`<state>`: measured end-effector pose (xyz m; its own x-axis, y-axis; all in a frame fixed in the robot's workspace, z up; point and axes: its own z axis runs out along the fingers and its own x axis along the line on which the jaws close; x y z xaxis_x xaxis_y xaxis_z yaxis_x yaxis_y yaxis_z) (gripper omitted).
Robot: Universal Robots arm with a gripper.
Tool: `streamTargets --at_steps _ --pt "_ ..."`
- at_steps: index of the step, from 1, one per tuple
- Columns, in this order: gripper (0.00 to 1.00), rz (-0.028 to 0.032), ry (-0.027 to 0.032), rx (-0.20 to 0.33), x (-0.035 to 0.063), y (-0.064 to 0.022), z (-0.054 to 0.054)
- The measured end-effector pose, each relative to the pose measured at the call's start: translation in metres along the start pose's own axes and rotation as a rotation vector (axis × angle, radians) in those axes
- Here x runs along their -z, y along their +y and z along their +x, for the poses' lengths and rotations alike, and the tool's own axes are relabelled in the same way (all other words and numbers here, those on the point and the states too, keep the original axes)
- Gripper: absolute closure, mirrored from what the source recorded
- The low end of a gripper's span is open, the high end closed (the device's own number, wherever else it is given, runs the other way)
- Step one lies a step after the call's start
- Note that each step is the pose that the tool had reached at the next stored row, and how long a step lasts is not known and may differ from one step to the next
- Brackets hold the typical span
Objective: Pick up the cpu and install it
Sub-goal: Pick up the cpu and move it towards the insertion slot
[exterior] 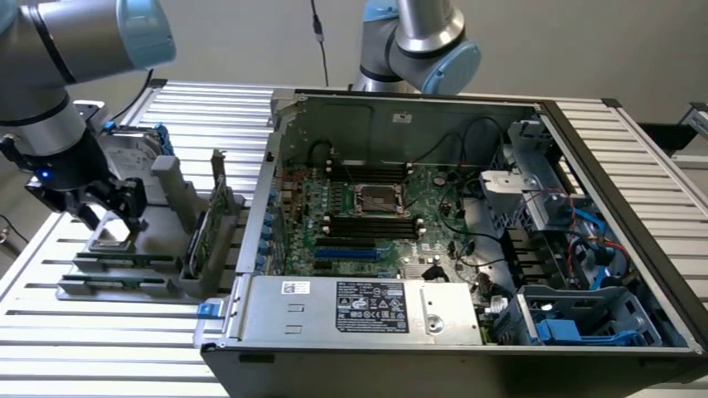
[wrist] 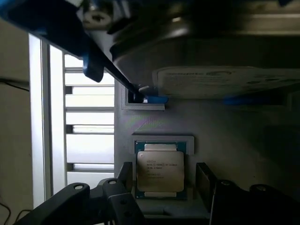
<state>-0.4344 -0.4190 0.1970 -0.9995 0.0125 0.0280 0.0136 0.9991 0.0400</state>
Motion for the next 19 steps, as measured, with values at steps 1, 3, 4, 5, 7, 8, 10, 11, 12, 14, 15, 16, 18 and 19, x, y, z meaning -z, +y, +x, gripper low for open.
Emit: streamTargets --at_steps 1,3,4,5,7,8,10,11,12,14,15,16,18,19 --pt "0.35 -0.0001 -0.0018 -0.001 -0.0007 -0.0003 0.000" --pt "0.35 -0.0002 -0.0045 -0.004 -0.0020 -0.0008 0.000" --pt "0.35 -0.0003 -0.0057 -0.005 -0.0026 -0.0011 0.000" --pt "0.35 -0.0003 -0.0064 -0.006 -0.0030 -0.0013 0.001" --pt "0.35 -0.0004 -0.0076 -0.008 -0.0037 -0.0015 0.002" --pt "0.35 -0.0003 -0.0080 -0.009 -0.0041 -0.0016 0.003" --pt "0.35 -0.0004 -0.0093 -0.009 -0.0053 -0.0017 0.004" --pt "0.35 -0.0005 -0.0101 -0.009 -0.0062 -0.0017 0.004" --pt "0.35 -0.0005 -0.0105 -0.010 -0.0071 -0.0017 0.004" --pt "0.35 -0.0004 -0.0119 -0.010 -0.0083 -0.0018 0.004" --pt "0.35 -0.0005 -0.0125 -0.010 -0.0087 -0.0018 0.004" --pt "0.35 -0.0005 -0.0132 -0.011 -0.0091 -0.0018 0.004" --pt "0.35 -0.0006 -0.0145 -0.012 -0.0102 -0.0018 0.005" --pt "0.35 -0.0007 -0.0151 -0.014 -0.0108 -0.0019 0.005"
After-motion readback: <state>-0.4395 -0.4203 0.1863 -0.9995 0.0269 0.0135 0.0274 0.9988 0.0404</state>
